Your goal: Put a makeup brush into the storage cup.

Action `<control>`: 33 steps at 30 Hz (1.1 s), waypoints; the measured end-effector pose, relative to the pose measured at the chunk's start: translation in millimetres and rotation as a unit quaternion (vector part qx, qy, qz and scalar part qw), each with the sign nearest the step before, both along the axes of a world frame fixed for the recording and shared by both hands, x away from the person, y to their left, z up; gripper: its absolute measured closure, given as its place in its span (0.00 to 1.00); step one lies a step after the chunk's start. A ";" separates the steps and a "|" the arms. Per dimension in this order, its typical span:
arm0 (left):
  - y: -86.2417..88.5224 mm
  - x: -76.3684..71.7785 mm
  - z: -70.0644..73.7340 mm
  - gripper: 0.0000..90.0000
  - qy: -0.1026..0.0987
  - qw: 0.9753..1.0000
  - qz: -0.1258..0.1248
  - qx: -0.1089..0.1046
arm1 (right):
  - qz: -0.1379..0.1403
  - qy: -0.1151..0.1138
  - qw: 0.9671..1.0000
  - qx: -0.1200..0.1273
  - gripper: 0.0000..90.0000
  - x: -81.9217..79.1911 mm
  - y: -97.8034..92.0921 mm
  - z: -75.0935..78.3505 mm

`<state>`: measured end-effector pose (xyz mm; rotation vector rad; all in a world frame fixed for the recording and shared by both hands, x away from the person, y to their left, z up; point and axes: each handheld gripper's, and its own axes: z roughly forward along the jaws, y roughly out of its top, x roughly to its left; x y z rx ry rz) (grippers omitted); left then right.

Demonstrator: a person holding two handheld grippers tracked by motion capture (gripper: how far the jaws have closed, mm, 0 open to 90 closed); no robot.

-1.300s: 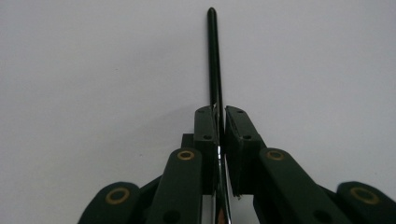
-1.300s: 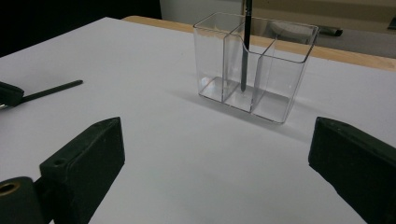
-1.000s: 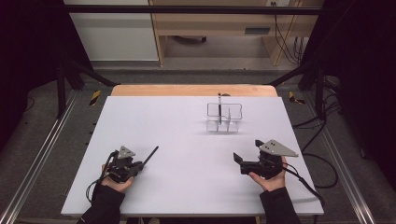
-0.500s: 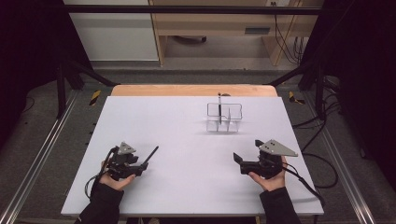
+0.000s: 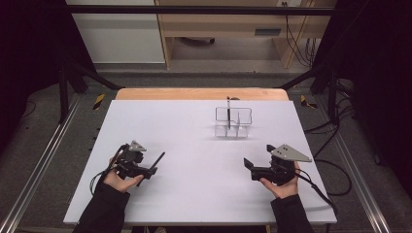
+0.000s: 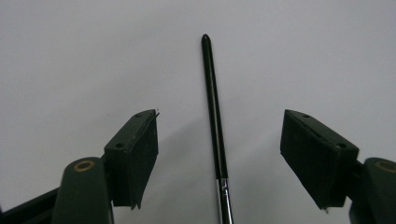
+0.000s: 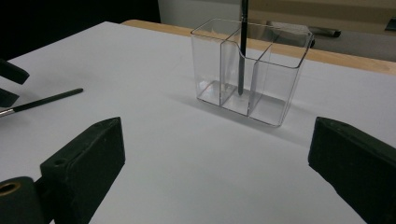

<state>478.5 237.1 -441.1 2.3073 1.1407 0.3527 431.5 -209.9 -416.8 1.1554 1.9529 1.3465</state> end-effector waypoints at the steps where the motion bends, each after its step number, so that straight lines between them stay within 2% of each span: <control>1: -1.6 2.4 1.0 0.29 0.002 1.000 -0.003 0.007 | 0.000 0.000 1.000 -0.001 0.05 0.1 -0.1 0.0; 9: -7.9 10.4 -2.8 0.31 0.026 0.999 -0.013 0.034 | 0.001 0.002 1.000 -0.002 0.05 0.6 0.3 -0.5; 12: -9.7 11.5 -6.1 0.36 0.034 0.998 -0.016 0.046 | 0.001 0.003 1.000 -0.001 0.05 0.7 0.5 -0.6; 20: -10.1 11.9 -11.9 0.50 0.057 0.997 -0.020 0.054 | 0.003 0.005 1.000 -0.002 0.05 0.9 0.9 -1.1; 33: -14.2 8.5 -11.1 0.74 0.056 0.997 -0.024 0.056 | 0.005 0.009 1.000 -0.005 0.05 1.9 2.2 -2.7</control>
